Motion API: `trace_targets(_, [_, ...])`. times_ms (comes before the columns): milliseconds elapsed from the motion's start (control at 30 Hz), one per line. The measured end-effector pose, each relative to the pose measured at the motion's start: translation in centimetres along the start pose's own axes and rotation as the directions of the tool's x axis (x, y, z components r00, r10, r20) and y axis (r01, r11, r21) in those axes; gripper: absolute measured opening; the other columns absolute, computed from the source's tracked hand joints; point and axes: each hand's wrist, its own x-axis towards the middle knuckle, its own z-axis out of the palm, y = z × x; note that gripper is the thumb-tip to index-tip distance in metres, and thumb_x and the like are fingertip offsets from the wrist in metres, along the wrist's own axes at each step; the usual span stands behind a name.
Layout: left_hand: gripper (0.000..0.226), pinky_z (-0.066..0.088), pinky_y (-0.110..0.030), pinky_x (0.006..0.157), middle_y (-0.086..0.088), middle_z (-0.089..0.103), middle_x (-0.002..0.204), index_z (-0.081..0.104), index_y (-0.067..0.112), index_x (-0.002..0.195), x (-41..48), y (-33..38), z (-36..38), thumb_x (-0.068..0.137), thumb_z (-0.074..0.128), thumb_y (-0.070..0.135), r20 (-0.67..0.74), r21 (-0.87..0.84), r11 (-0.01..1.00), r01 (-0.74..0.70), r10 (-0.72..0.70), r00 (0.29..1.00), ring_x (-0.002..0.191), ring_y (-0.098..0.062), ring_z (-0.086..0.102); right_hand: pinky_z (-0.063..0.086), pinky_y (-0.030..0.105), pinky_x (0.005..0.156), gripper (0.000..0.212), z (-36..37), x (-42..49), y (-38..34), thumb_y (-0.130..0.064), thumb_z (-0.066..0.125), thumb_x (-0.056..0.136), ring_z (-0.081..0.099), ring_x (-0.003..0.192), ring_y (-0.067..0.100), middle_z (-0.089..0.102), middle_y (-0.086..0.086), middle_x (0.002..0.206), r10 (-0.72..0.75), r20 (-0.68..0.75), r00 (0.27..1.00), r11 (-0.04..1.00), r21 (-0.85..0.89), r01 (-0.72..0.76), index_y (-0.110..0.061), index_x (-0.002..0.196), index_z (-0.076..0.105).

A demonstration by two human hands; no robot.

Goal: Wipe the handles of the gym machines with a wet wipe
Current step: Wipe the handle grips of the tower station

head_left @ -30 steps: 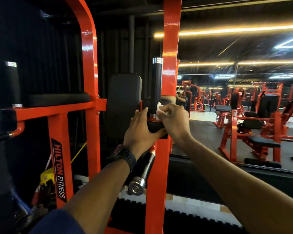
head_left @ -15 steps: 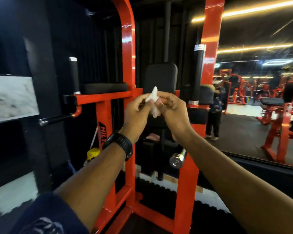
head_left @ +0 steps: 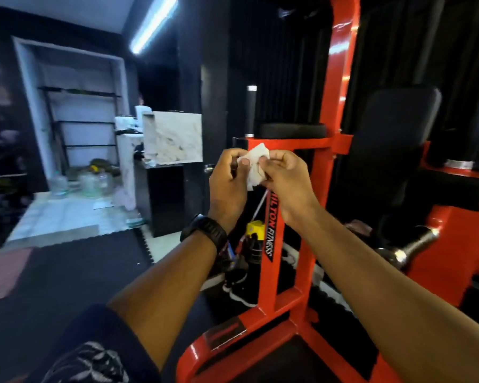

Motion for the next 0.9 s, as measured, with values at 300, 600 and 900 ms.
trace_targets(300, [0.005,0.059,-0.041,0.079,0.001,0.070,0.088,0.070,0.025,0.093,0.9,-5.0,-6.4,0.088,0.070,0.024,-0.043,0.079,0.986,0.146,-0.143,0.989,0.086,-0.019,0.068,0.053,0.027,0.078,0.004,6.2,0.5,6.3,-0.021,0.062,0.097,0.065,0.084,0.004,0.068,-0.006,0.092,-0.038,0.024,0.999,0.994,-0.106,0.041,-0.021,0.093,0.064])
trace_targets(600, [0.011,0.049,-0.010,0.068,0.006,0.071,0.092,0.071,0.016,0.105,6.5,-13.1,-8.8,0.097,0.065,0.018,0.030,0.261,0.961,0.088,-0.100,0.995,0.082,-0.002,0.065,0.060,0.047,0.081,0.029,9.8,4.9,12.6,-0.021,0.073,0.090,0.072,0.092,0.026,0.072,0.014,0.100,0.062,0.062,0.996,0.998,-0.023,-0.060,-0.007,0.112,0.060])
trace_targets(900, [0.010,0.044,-0.005,0.064,0.010,0.063,0.084,0.068,0.014,0.106,11.5,-19.3,-8.2,0.098,0.062,0.013,0.041,0.256,0.960,0.109,-0.124,0.991,0.076,0.001,0.060,0.057,0.022,0.070,0.018,12.9,10.1,17.2,-0.001,0.058,0.097,0.072,0.087,0.018,0.073,0.013,0.102,0.133,-0.055,0.990,0.991,0.030,-0.132,-0.004,0.114,0.064])
